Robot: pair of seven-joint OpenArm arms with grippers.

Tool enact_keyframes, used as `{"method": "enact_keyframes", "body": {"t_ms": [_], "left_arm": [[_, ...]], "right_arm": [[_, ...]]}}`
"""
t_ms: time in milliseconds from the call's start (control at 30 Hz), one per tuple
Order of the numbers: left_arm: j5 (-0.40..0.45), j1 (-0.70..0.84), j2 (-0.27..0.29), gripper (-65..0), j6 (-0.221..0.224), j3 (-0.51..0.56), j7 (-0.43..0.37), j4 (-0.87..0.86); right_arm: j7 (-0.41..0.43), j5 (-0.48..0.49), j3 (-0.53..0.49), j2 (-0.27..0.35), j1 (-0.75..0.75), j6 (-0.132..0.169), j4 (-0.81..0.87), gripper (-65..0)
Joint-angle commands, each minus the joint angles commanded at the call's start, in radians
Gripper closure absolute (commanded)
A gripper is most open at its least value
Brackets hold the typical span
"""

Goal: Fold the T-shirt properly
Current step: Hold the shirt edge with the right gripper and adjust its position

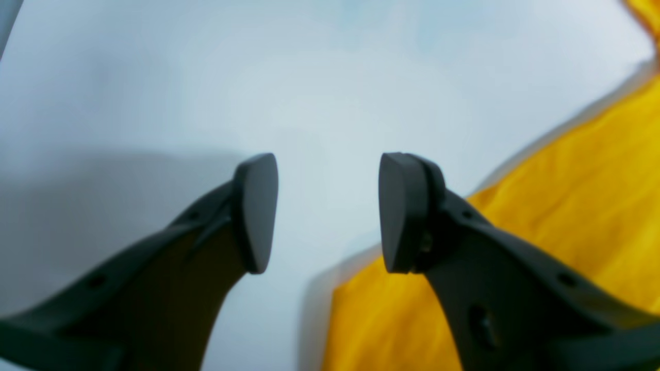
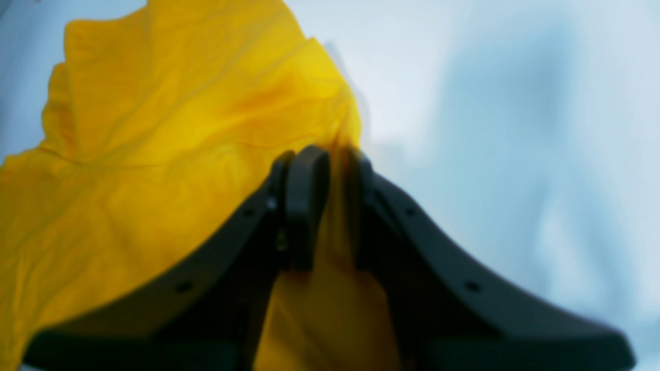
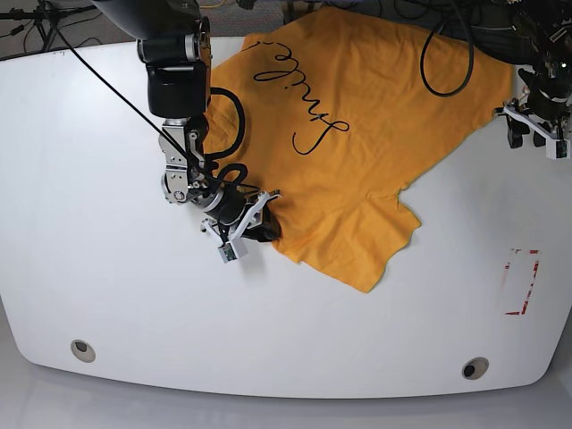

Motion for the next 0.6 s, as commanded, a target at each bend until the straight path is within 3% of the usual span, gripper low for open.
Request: {"method": "enact_keyframes", "body": {"t_ms": [400,600], "left_arm": [[0.000,-0.002,0.000,-28.6,0.000,0.000,0.000,0.002],[0.000,-0.005,-0.002,-28.6,0.000,0.000,0.000,0.002]], "right_arm": [[-0.003,0.003,0.000,0.000,0.008,0.000,0.081,-11.6],[-0.061,0.003,-0.002,0.000,0.012,0.000,0.157,-12.0]]}}
